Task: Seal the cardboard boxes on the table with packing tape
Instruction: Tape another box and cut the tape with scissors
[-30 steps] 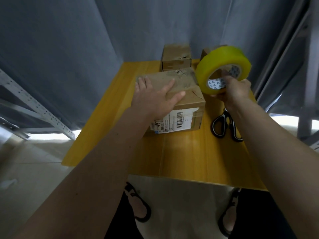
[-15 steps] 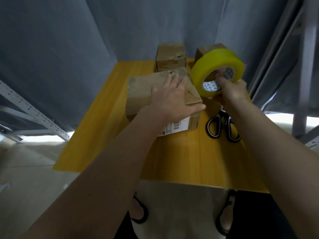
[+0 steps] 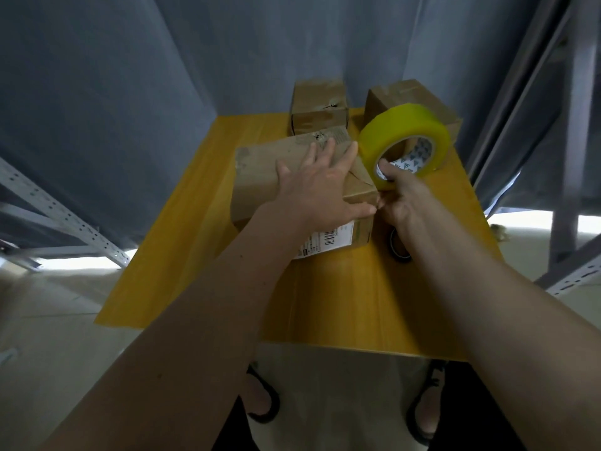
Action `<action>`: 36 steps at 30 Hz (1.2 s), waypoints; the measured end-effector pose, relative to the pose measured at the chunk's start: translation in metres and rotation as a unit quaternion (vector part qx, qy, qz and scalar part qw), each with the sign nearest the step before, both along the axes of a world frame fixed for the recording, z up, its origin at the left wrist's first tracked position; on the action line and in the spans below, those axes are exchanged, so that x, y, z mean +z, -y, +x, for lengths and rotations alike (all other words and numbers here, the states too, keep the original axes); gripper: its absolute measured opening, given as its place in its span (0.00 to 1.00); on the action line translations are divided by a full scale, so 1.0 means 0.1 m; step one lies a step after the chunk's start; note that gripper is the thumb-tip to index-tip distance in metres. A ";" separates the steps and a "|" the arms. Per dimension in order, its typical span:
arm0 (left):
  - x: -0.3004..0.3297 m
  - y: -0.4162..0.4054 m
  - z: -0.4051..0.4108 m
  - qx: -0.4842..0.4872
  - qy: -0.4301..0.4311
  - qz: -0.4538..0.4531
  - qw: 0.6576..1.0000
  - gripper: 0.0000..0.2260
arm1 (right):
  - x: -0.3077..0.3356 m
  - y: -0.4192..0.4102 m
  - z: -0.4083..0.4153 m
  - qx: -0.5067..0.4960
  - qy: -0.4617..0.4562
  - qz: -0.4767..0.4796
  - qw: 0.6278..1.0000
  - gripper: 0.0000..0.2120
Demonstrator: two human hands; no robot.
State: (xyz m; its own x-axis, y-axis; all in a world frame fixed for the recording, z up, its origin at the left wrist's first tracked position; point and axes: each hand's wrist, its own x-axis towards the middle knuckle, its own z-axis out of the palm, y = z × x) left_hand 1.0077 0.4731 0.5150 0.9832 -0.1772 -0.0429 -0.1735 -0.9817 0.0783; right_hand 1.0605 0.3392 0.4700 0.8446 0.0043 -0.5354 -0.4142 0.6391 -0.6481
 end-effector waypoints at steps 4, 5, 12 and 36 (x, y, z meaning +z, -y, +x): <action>0.02 -0.15 -0.01 0.018 -0.007 -0.013 1.000 0.47 | 0.03 -0.11 0.00 0.003 -0.021 0.026 0.999 0.05; 0.03 -0.22 -0.01 0.026 -0.008 -0.016 1.000 0.47 | 0.04 -0.17 0.00 0.013 -0.026 0.029 0.999 0.06; 0.04 -0.58 -0.11 0.069 -0.016 -0.022 0.997 0.48 | 0.04 -0.57 -0.03 0.049 -0.041 -0.016 0.998 0.16; 0.02 -0.55 -0.07 0.072 -0.014 0.019 0.997 0.45 | 0.19 -0.15 0.12 0.142 0.291 -0.729 0.603 0.34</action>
